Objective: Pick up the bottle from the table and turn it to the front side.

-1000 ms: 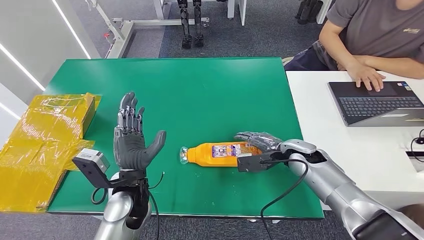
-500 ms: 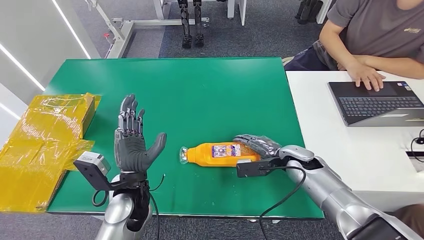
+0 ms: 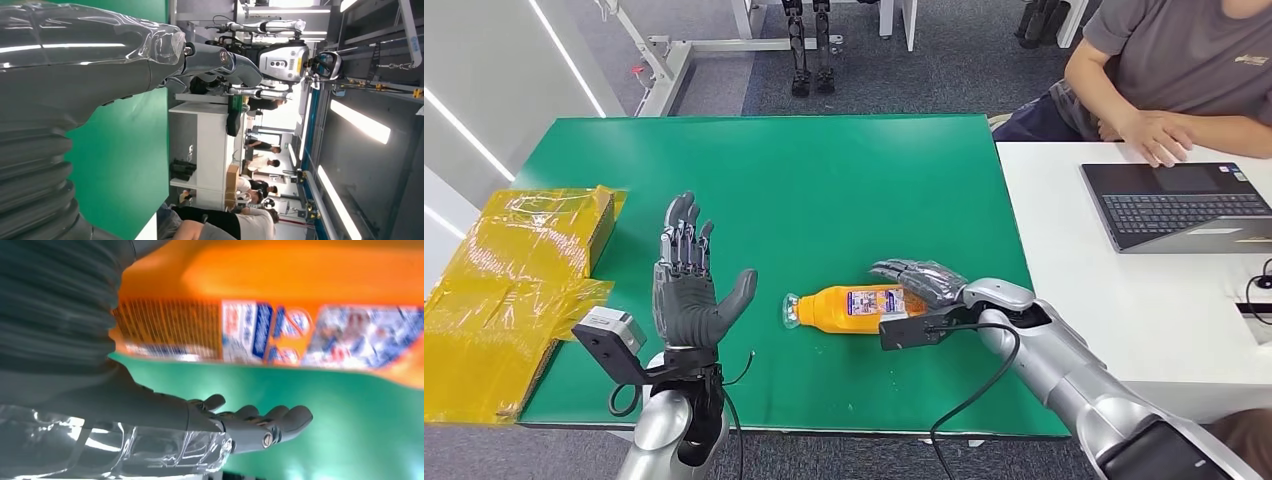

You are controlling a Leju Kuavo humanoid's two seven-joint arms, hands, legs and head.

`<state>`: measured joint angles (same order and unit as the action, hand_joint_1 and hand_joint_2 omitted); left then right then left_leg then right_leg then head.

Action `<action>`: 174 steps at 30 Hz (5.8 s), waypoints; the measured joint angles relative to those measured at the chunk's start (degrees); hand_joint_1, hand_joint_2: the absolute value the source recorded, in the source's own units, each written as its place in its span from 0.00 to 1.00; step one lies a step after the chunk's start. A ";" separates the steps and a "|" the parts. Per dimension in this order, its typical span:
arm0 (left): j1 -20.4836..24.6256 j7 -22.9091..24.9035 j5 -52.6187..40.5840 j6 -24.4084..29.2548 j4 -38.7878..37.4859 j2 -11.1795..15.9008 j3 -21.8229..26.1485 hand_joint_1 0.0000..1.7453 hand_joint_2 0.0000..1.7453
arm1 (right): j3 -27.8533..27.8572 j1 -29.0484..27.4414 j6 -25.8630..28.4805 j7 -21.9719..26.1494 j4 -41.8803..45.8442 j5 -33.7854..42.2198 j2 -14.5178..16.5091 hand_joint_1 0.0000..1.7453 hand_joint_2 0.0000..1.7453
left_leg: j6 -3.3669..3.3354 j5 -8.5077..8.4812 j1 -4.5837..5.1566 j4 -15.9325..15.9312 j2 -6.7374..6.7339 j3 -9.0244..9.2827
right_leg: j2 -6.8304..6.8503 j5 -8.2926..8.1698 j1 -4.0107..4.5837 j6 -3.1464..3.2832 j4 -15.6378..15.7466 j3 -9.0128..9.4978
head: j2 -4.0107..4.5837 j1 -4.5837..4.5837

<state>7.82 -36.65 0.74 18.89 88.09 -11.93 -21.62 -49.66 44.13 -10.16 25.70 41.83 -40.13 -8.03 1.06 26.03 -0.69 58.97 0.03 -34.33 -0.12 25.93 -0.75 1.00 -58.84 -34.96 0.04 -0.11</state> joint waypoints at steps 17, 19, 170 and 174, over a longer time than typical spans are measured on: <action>1.36 0.54 0.05 0.11 -0.03 -0.11 0.07 0.00 1.00 | -0.40 6.95 -7.75 -1.22 -9.72 0.73 6.73 0.00 1.00 | 0.00 0.00 0.00 0.01 0.01 0.00 | 0.01 0.00 0.00 0.00 0.00 0.00 | 0.00 0.00; 1.70 0.69 0.07 0.13 -0.03 -0.13 0.11 0.00 1.00 | -0.56 7.57 -9.40 -1.66 -11.58 0.96 7.06 0.00 1.00 | 0.00 0.00 0.00 0.02 0.02 0.00 | 0.00 0.00 0.00 0.00 0.00 0.00 | 0.00 0.00; 7.65 6.71 -0.41 -17.90 -2.79 0.33 -3.30 1.00 1.00 | 18.10 -21.52 16.97 3.96 21.78 -2.45 14.54 0.95 1.00 | -0.01 0.01 -0.01 0.03 0.11 -0.15 | 0.07 0.06 0.01 -0.04 0.01 -0.10 | 0.00 0.00; 7.64 6.71 -0.42 -17.72 -2.87 0.33 -3.30 1.00 1.00 | 18.12 -21.60 17.48 3.88 21.80 -1.99 14.55 0.01 1.00 | -0.01 0.01 -0.01 0.04 0.11 -0.15 | 0.07 0.06 0.01 -0.04 0.01 -0.10 | 0.00 0.00</action>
<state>15.45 -29.94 0.33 1.17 85.22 -11.61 -24.92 -31.54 22.53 7.32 29.59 63.63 -42.12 6.52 1.05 26.05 -0.70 59.01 0.14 -34.48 -0.05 25.99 -0.74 0.96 -58.83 -35.07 0.04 -0.11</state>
